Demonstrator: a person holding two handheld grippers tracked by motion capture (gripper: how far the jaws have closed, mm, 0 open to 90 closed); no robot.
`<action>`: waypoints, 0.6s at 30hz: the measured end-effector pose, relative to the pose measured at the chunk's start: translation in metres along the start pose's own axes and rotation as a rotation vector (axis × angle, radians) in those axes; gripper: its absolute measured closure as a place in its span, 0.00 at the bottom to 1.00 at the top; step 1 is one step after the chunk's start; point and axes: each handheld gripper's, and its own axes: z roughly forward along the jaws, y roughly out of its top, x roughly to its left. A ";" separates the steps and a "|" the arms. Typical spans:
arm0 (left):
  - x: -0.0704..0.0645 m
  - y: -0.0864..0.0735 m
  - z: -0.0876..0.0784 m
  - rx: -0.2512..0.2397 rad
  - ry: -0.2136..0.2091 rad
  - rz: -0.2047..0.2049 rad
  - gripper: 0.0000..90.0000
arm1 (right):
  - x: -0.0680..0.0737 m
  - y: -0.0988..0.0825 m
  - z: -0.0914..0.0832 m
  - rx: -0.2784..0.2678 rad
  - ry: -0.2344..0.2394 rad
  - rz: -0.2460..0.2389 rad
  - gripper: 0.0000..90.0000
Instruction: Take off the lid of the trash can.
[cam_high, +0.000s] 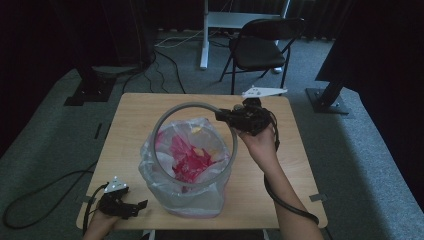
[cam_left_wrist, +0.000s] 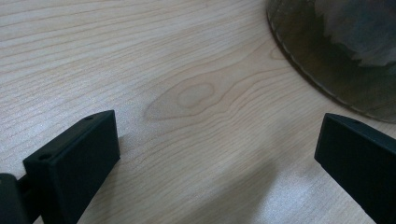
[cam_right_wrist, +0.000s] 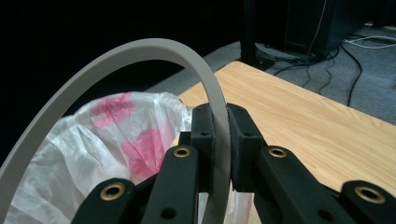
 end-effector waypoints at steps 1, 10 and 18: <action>0.000 0.000 0.000 0.001 0.000 0.000 0.00 | -0.002 0.000 -0.002 -0.003 0.005 0.009 0.91; 0.000 0.000 0.000 -0.004 0.001 0.002 0.00 | -0.014 -0.003 -0.020 -0.048 -0.031 0.043 0.92; 0.000 0.000 -0.001 -0.008 0.009 0.000 0.00 | -0.025 -0.007 -0.040 -0.071 -0.082 0.067 0.92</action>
